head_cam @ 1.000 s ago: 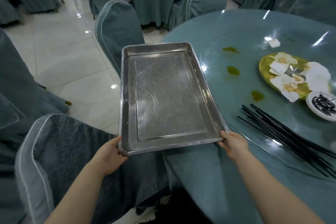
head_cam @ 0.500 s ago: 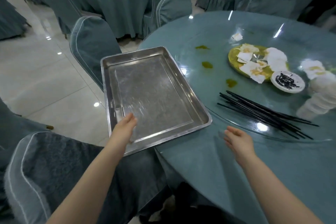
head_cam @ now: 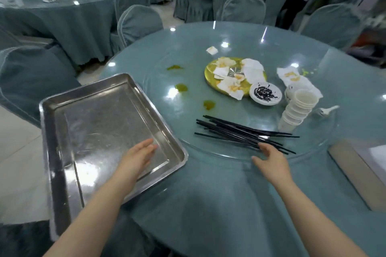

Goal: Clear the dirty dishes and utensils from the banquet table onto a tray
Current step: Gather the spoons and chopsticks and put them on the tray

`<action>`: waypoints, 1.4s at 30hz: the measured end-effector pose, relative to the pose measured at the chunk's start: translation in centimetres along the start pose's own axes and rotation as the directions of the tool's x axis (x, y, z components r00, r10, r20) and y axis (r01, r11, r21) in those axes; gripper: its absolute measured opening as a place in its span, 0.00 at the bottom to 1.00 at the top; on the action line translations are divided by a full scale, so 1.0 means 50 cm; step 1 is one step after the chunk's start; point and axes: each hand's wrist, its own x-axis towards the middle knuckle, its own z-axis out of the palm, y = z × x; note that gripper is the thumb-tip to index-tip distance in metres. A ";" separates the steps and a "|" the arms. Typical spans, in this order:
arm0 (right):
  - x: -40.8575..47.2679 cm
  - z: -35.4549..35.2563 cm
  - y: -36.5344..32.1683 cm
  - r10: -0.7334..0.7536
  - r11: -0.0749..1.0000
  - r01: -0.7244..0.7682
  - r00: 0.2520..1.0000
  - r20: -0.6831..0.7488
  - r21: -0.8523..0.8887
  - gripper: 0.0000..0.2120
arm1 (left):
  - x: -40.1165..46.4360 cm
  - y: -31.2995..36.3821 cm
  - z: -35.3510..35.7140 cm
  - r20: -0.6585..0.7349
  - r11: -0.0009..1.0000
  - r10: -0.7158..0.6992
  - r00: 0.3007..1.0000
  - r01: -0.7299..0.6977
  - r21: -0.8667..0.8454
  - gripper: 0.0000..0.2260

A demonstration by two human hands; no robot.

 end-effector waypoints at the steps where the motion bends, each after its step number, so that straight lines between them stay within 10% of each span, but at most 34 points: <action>1: 0.023 -0.009 0.011 -0.027 0.996 0.029 1.000 0.013 -0.087 0.27 | 0.013 0.005 0.024 0.000 1.000 -0.008 1.000 0.008 0.007 0.17; 12: 0.237 0.006 0.052 -0.135 0.730 0.418 0.864 0.485 -0.541 0.42 | 0.140 0.017 0.211 -0.059 0.996 -0.075 0.995 0.078 0.049 0.10; 28: 0.300 0.042 0.044 -0.078 0.762 0.380 0.858 0.508 -0.524 0.18 | 0.206 0.019 0.335 0.032 0.929 0.020 0.999 -0.031 0.370 0.11; 30: 0.299 0.044 0.042 -0.106 0.763 0.397 0.855 0.507 -0.510 0.15 | 0.221 0.016 0.359 0.138 0.831 0.113 0.984 -0.170 0.530 0.12; 33: 0.291 0.044 0.047 -0.170 0.771 0.440 0.839 0.516 -0.460 0.13 | 0.255 0.005 0.399 0.333 0.425 0.253 0.908 -0.414 0.805 0.21; 38: 0.290 0.041 0.045 -0.193 0.770 0.458 0.831 0.521 -0.445 0.13 | 0.303 -0.040 0.457 0.555 -0.102 0.153 0.818 -0.545 0.832 0.32; 42: 0.287 0.042 0.043 -0.177 0.734 0.476 0.823 0.540 -0.485 0.13 | 0.312 -0.077 0.476 0.546 -0.241 0.143 0.826 -0.506 0.828 0.26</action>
